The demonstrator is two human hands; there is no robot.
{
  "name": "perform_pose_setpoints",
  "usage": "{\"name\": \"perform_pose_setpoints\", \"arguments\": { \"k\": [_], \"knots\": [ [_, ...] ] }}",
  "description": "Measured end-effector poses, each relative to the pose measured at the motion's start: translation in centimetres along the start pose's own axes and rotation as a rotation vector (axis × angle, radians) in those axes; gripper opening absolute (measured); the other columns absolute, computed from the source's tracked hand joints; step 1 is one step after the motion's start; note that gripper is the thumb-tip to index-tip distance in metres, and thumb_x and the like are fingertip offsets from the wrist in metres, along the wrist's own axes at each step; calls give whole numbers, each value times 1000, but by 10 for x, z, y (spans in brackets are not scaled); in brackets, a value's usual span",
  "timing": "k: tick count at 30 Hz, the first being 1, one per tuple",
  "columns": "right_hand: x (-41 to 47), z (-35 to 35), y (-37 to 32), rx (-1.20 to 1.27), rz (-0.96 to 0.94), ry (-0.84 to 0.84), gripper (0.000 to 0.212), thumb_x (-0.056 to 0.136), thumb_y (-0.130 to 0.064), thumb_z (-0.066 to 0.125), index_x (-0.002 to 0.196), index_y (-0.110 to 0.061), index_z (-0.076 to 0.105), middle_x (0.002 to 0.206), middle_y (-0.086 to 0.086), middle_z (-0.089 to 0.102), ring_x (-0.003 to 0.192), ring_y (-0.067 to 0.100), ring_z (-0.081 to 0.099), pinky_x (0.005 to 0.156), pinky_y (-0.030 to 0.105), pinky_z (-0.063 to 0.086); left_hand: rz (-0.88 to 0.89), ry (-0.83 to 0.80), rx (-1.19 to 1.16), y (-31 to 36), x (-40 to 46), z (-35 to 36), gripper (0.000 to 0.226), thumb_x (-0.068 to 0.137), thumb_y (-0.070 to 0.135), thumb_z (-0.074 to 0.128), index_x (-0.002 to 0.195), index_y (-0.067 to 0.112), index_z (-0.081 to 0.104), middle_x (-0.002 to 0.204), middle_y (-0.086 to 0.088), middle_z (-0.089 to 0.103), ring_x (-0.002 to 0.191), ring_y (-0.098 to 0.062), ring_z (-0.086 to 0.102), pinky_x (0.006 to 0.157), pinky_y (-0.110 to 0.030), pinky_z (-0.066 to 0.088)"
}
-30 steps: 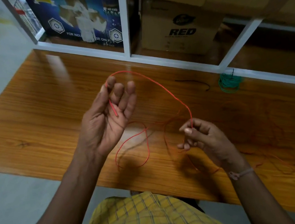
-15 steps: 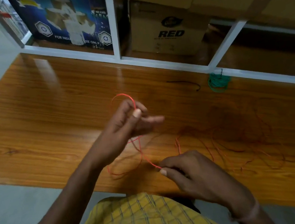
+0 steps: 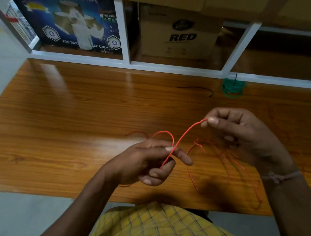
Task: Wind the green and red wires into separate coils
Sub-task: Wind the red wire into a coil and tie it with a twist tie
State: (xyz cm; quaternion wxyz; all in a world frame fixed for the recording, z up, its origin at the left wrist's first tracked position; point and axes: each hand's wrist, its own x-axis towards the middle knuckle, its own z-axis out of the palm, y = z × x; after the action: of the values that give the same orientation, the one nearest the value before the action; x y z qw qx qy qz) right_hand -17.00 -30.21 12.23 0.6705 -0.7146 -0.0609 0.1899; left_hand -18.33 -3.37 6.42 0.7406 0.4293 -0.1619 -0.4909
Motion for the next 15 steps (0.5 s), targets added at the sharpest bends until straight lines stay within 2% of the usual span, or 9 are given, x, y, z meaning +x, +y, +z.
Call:
{"name": "perform_pose_setpoints", "arguments": {
  "k": [3,6,7,10,11,12,13,15],
  "knots": [
    [8,0,2,-109,-77,71,21,96,-23,68,92,-2,71,65,13,39,54,15,31,47,21,23,-39,-86,-199,-2,1,0,45,110,15,37,133,-19,54,62,1,21,43,-7,20,39,-27,7],
    [19,5,10,-205,-143,154,25,91,-28,71,92,-3,69,69,-8,56,59,1,47,56,12,37,-53,-150,-284,-1,1,4,43,108,13,29,125,-14,59,61,3,17,43,-5,12,39,-27,5],
    [23,6,15,-234,-147,176,24,90,-30,72,92,-6,70,70,-8,60,62,0,51,60,12,40,-53,-166,-302,0,0,5,44,108,13,27,122,-12,61,61,3,17,44,-4,11,39,-25,5],
    [32,11,31,-334,-151,216,18,94,-34,74,89,-16,74,84,13,67,78,30,60,73,35,47,10,-241,-360,8,-5,11,42,108,16,29,116,-8,62,60,5,20,43,-4,11,39,-24,8],
    [33,14,35,-340,-138,215,18,96,-35,73,89,-18,76,85,12,69,82,31,62,75,38,47,55,-266,-399,12,-7,13,39,109,17,32,115,-8,61,60,5,22,42,-5,13,39,-24,10],
    [33,17,39,-340,-116,203,19,98,-36,70,90,-20,77,82,6,71,79,26,64,74,36,48,112,-275,-439,16,-7,15,35,109,17,35,114,-7,60,60,5,23,41,-6,17,39,-24,14],
    [33,21,41,-344,-91,190,21,100,-37,68,91,-22,79,76,-2,69,71,15,62,69,28,46,180,-256,-468,21,-6,16,33,110,17,36,112,-6,59,59,5,23,41,-8,23,40,-24,19],
    [32,30,44,-375,-55,154,24,105,-39,62,92,-30,80,64,-9,61,58,2,52,59,19,40,313,-149,-487,29,-2,16,35,110,17,28,107,-2,57,56,4,20,47,-12,41,45,-24,36]
  ]
}}
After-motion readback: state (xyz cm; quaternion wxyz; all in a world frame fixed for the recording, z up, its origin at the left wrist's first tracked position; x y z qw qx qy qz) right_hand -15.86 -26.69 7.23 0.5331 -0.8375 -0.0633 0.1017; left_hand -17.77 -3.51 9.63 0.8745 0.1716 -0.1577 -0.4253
